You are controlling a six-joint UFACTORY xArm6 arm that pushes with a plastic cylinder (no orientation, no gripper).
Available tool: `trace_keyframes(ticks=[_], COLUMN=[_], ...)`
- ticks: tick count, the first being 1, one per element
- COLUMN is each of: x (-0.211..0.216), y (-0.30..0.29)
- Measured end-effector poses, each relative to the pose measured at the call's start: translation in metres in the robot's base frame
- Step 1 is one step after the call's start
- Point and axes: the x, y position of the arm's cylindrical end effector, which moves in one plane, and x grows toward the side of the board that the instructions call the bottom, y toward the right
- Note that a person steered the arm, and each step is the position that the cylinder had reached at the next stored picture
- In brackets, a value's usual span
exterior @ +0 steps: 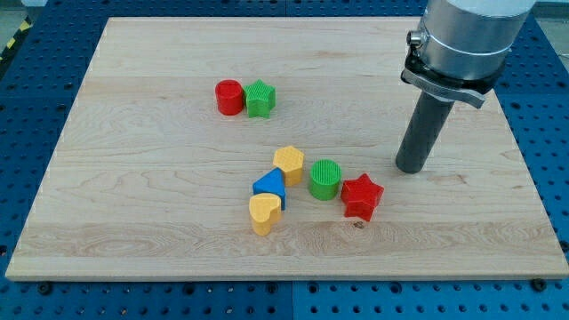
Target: Move the red circle to the right of the red star
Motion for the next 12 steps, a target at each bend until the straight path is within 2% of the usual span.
trace_keyframes(ticks=[1,2,3,5,6,7,8,9,10,12], x=[0.0,-0.029,-0.049,-0.048,-0.061,-0.067,-0.11,-0.135,-0.125,-0.091], y=[0.0,0.011,-0.009,-0.145,-0.227,-0.273,-0.295,-0.275,-0.249,-0.235])
